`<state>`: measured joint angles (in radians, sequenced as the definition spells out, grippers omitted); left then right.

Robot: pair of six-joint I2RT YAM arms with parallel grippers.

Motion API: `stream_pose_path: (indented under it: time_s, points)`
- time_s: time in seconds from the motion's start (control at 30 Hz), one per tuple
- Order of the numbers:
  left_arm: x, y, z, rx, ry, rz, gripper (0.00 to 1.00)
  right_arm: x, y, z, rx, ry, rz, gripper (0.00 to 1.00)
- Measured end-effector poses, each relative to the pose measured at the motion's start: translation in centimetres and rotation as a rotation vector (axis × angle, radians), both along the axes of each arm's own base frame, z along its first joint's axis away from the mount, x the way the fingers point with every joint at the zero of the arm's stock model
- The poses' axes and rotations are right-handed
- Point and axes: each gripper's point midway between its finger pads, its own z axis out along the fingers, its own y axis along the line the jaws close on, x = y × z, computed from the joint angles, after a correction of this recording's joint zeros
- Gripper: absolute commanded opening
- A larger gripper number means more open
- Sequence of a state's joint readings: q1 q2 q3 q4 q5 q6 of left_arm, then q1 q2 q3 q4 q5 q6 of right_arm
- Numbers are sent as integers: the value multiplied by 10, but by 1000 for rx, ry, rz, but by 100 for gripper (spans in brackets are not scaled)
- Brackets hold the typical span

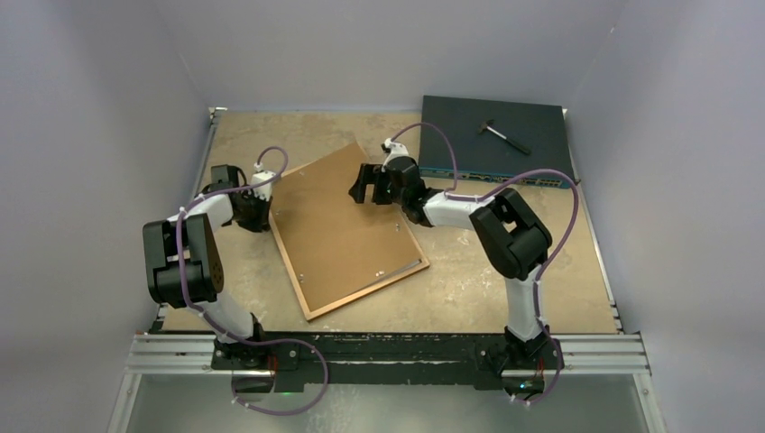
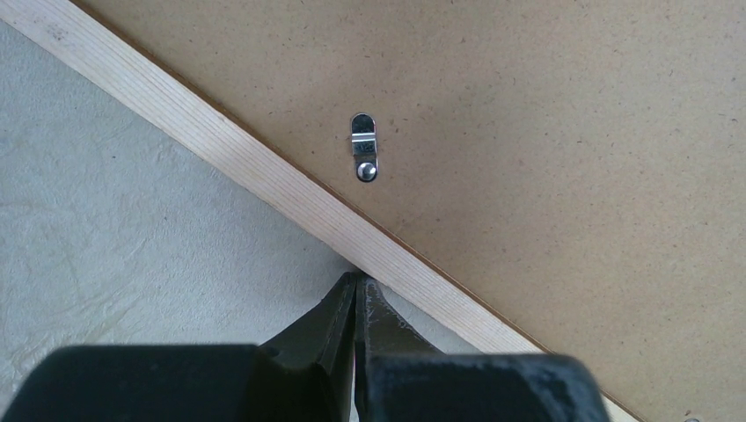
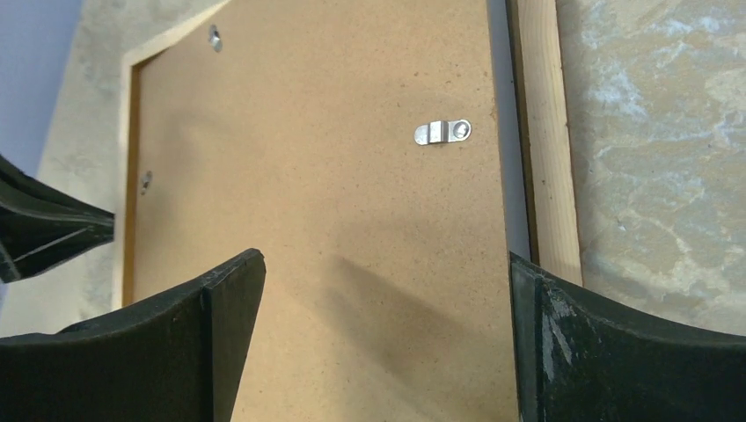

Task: Put the photo into the frame
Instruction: Place the photo frame item in the photo frame.

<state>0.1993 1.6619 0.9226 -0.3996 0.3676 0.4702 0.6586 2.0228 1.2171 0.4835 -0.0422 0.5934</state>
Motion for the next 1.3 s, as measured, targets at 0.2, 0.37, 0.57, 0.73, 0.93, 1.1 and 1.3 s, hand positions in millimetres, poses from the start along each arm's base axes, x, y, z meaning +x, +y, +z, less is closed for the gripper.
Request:
stream_pose_path:
  time_s: [0.2, 0.37, 0.57, 0.73, 0.93, 1.1, 1.3]
  points:
    - [0, 0, 0, -1, 0, 0, 0, -5, -2, -8, -136, -21, -1, 99]
    - [-2, 0, 0, -3, 6, 0, 0, -6, -5, -8, -248, -48, -9, 99]
    - [-3, -1, 1, -5, 8, -1, 0, -8, -9, -3, -364, -102, -28, 99]
    - [-5, -1, 1, -7, 16, 0, 0, -9, -16, 12, -425, -145, -41, 99]
    - [-7, -2, 0, -14, 27, -1, 0, -8, -17, 37, -430, -199, -44, 99]
    - [-8, -2, 0, -20, 31, -1, 0, -7, -19, 49, -430, -221, -52, 99]
    - [-6, -3, 10, -56, 33, -6, 0, -14, -33, 90, -341, -241, -87, 99]
